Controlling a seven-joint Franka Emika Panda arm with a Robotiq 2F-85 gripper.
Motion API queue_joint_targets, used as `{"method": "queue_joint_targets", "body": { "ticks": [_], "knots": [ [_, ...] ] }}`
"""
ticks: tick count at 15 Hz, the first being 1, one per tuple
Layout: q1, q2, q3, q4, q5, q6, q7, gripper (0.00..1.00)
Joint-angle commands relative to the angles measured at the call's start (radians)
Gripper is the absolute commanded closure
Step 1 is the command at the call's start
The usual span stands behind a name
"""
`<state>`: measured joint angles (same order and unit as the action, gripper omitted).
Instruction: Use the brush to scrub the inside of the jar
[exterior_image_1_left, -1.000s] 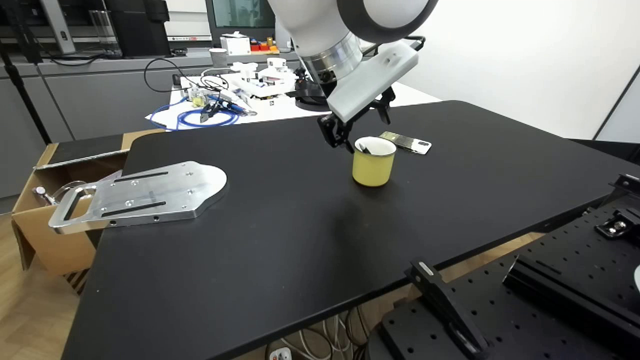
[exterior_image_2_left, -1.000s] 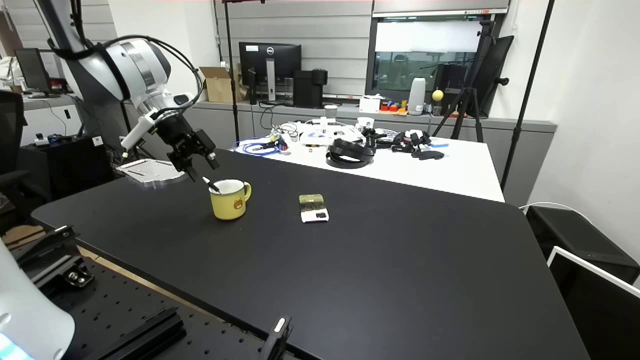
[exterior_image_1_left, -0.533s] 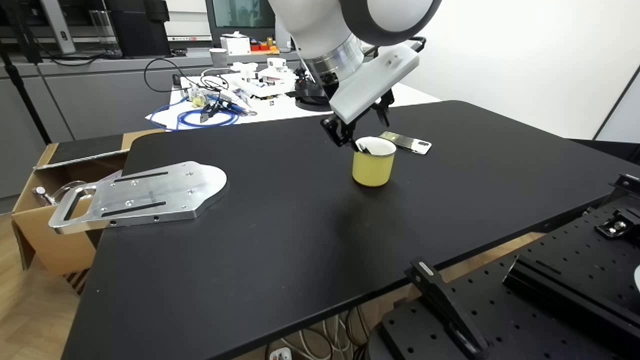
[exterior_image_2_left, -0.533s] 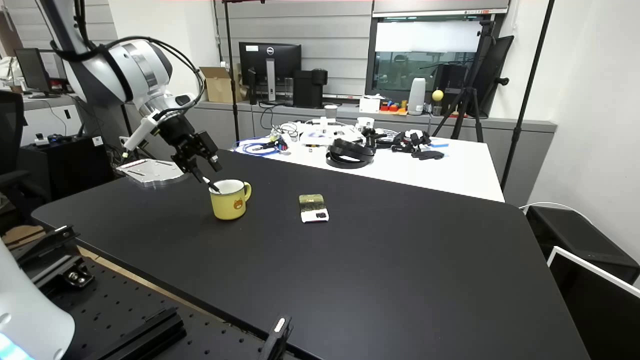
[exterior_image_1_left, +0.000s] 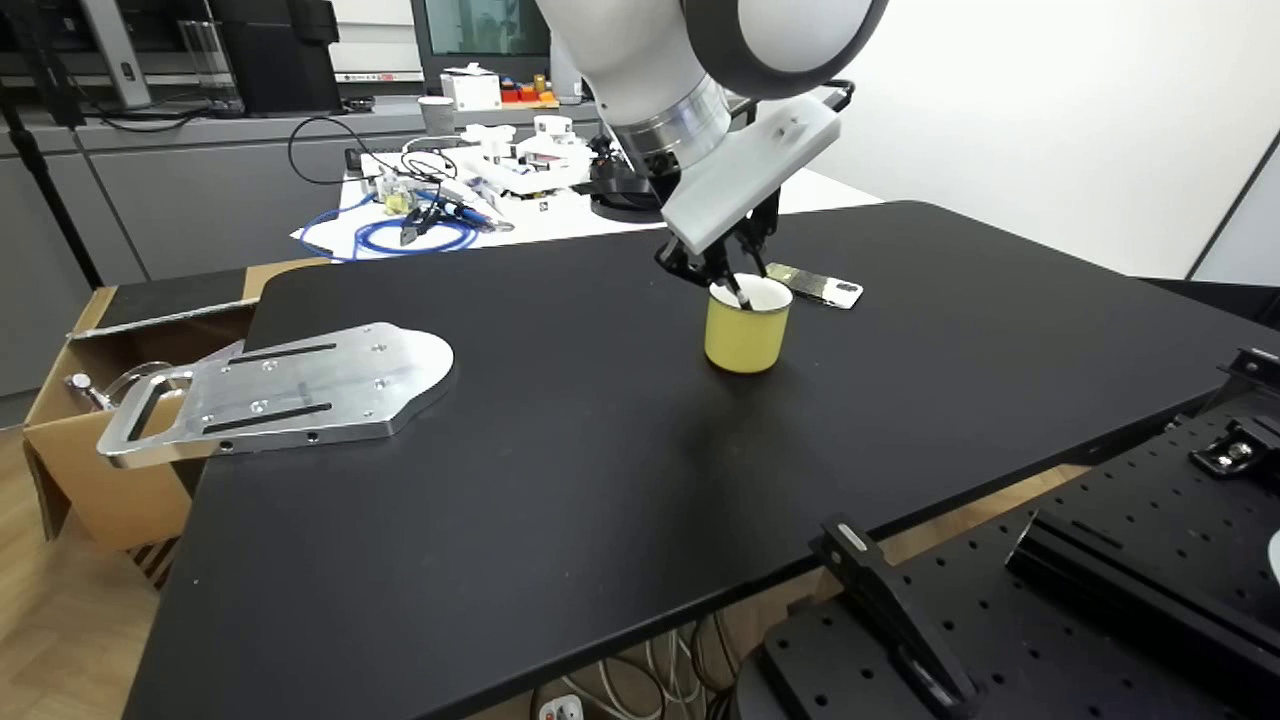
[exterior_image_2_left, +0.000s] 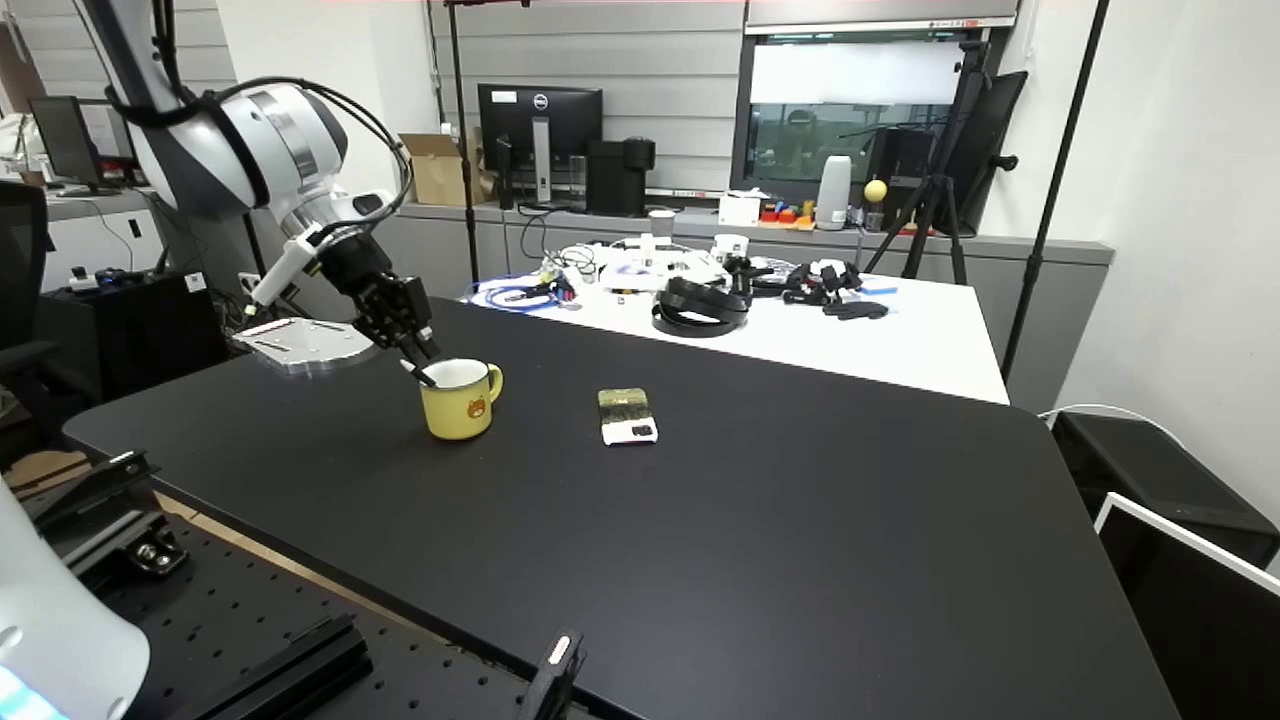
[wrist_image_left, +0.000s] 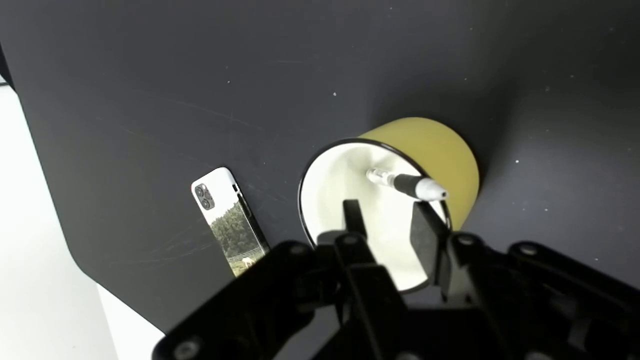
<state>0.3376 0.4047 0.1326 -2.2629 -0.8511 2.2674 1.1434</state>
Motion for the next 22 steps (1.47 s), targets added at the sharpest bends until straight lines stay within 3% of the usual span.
{"method": "queue_joint_targets", "body": {
  "ticks": [1,7,9,20,21,22],
  "knots": [
    [0.011,0.020,-0.008,0.018,-0.014,-0.011,0.037,0.43],
    [0.008,0.030,-0.009,0.018,-0.005,-0.011,0.032,0.04],
    [0.006,0.031,-0.009,0.016,-0.001,-0.010,0.027,0.00],
    [-0.049,0.042,-0.007,0.006,0.139,0.081,-0.311,0.00],
    [-0.046,0.041,-0.011,0.007,0.149,0.078,-0.327,0.25],
    [-0.044,0.041,-0.015,0.009,0.163,0.072,-0.341,0.25]
  ]
}}
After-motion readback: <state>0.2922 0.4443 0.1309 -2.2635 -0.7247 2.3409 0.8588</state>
